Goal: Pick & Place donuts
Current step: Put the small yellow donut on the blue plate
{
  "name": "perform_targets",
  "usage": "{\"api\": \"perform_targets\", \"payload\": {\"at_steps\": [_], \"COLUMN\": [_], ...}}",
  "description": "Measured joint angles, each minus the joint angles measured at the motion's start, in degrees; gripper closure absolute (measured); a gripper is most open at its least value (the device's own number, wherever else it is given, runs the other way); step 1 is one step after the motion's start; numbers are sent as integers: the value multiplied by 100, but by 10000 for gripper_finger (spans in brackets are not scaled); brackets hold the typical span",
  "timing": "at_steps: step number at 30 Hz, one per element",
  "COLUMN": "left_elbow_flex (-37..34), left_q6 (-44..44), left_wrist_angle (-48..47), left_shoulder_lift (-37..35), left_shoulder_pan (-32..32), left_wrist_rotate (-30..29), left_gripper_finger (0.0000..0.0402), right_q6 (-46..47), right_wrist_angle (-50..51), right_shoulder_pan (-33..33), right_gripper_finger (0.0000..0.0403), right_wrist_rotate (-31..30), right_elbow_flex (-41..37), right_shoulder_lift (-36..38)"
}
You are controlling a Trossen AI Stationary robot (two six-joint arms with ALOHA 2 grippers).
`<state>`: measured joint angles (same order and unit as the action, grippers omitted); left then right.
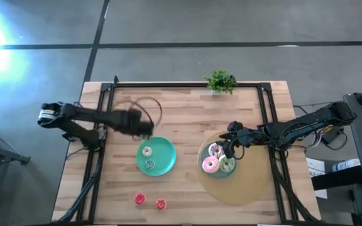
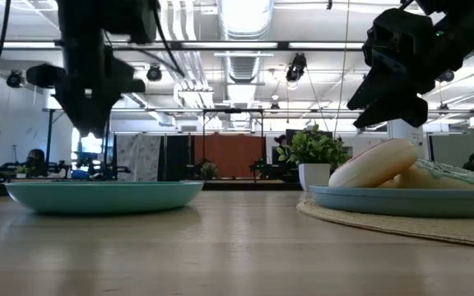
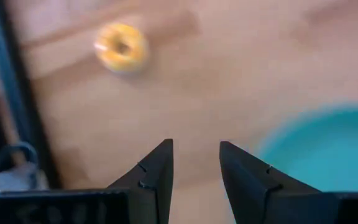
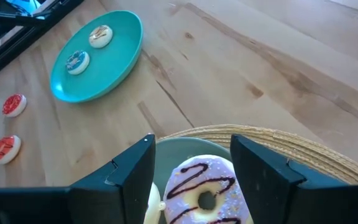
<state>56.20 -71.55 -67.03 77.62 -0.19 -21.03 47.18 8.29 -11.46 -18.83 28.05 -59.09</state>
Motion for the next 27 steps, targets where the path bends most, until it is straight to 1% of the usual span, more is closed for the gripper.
{"api": "perform_targets", "payload": {"at_steps": [2, 5, 8, 11, 13, 16, 21, 27], "left_elbow_flex": [-189, -482, -764, -984, -1073, -1151, -1156, -1156], "left_q6": [478, 1422, 2315, 3015, 3298, 3549, 3756, 3951], "left_wrist_angle": [92, 400, 823, 1412, 1803, 2121, 2144, 2170], "left_shoulder_lift": [-205, -417, -494, -497, -479, -403, -95, 474], "left_shoulder_pan": [646, 1732, 2766, 3421, 3587, 3613, 3624, 3624], "left_wrist_rotate": [37, 151, 652, 1237, 1461, 1479, 1117, 1101], "left_gripper_finger": [296, 296, 296, 296, 296, 296, 296, 296], "right_q6": [68, 112, 204, 326, 407, 562, 751, 849], "right_wrist_angle": [2, 2, 2, 2, 3, 2, 0, 0], "right_shoulder_pan": [0, 0, 2, 2, 2, 2, 2, 2], "right_gripper_finger": [202, 202, 202, 202, 202, 202, 202, 202], "right_wrist_rotate": [0, -10, -44, -68, -74, -116, -262, -282], "right_elbow_flex": [0, 0, 0, 0, 0, 0, 0, 0], "right_shoulder_lift": [0, 0, 0, 0, 0, 0, 0, 0]}}
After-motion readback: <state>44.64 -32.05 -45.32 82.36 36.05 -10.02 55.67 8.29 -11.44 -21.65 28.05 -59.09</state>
